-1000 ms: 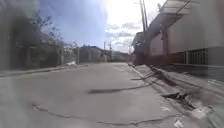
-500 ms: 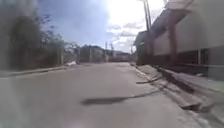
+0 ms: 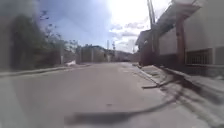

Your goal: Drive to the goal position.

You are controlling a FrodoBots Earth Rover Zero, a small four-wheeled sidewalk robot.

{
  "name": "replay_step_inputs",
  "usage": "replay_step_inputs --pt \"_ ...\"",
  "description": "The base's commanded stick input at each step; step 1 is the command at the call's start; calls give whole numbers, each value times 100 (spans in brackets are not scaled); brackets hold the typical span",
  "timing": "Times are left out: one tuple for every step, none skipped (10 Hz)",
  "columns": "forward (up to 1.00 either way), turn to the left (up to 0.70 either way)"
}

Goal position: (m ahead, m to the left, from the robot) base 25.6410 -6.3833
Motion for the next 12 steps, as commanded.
replay_step_inputs --pt "100 -39" --pt "100 -36" --pt "100 -22" --pt "100 0" --pt "100 0" --pt "100 0" --pt "100 0" --pt "100 0" --pt "100 0" --pt "100 0" --pt "100 0" --pt "100 0"
